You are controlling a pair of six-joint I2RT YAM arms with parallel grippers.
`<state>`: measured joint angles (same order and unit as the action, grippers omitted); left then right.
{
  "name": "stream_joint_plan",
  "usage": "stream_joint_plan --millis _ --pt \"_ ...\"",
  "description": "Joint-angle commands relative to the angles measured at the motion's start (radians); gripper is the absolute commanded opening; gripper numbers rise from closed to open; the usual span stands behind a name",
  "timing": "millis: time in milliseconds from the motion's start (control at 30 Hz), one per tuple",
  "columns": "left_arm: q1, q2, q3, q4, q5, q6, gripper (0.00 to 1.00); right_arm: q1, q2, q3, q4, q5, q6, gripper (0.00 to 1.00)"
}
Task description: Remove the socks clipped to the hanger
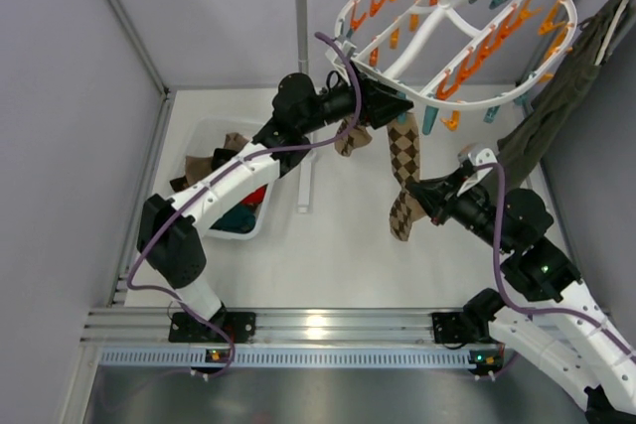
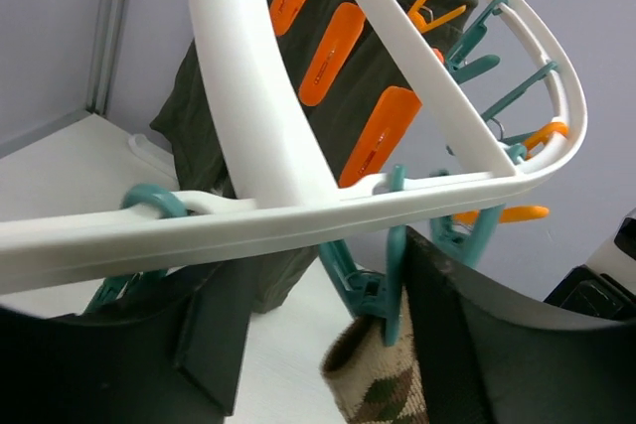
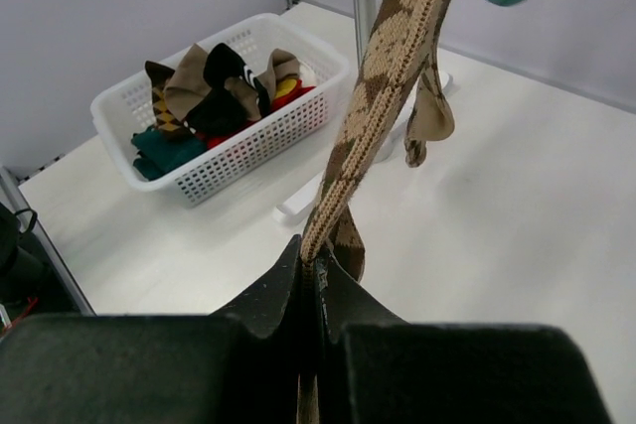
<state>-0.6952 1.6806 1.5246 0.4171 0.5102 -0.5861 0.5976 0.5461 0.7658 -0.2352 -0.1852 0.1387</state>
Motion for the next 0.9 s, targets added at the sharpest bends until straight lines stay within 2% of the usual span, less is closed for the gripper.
stream_joint_plan --millis 0,167,267,300,367,400,533,567,633,700,767,867 --pt "0.005 0.005 0.045 0.092 0.027 -0.029 0.6 -0.015 0.005 0.0 -0.001 -0.03 -0.01 0.0" --pt "0.005 0.008 0.057 0.095 0.024 -0.034 0.41 -0.013 0.005 -0.016 0.002 -0.026 -0.011 0.0" --pt "0.005 0.014 0.062 0.095 0.022 -0.04 0.26 -0.015 0.0 -0.022 0.004 -0.026 -0.01 0.0" --pt "0.005 0.016 0.063 0.095 0.024 -0.041 0.18 -0.015 -0.003 -0.022 0.005 -0.025 -0.007 0.0" --pt "0.005 0.024 0.071 0.095 0.024 -0.044 0.15 -0.015 -0.012 -0.028 0.007 -0.022 -0.001 0.0" --pt "0.005 0.025 0.072 0.095 0.022 -0.046 0.1 -0.015 -0.014 -0.031 0.005 -0.025 0.002 0.0" --pt "0.005 0.037 0.081 0.095 0.014 -0.055 0.1 -0.015 -0.037 -0.065 0.016 -0.02 0.033 0.0" --pt "0.005 0.044 0.082 0.095 0.013 -0.06 0.13 -0.015 -0.041 -0.088 0.02 -0.019 0.047 0.0" --pt "0.003 0.05 0.081 0.095 0.007 -0.064 0.26 -0.013 -0.048 -0.108 0.033 -0.007 0.062 0.0" --pt "0.003 0.06 0.083 0.095 0.004 -0.07 0.28 -0.013 -0.051 -0.129 0.036 0.013 0.078 0.0" --pt "0.0 0.067 0.085 0.094 0.001 -0.07 0.18 -0.013 -0.049 -0.14 0.036 0.047 0.093 0.0" --pt "-0.016 0.047 0.068 0.095 -0.059 -0.038 0.13 -0.015 -0.051 -0.154 0.034 0.108 0.116 0.0"
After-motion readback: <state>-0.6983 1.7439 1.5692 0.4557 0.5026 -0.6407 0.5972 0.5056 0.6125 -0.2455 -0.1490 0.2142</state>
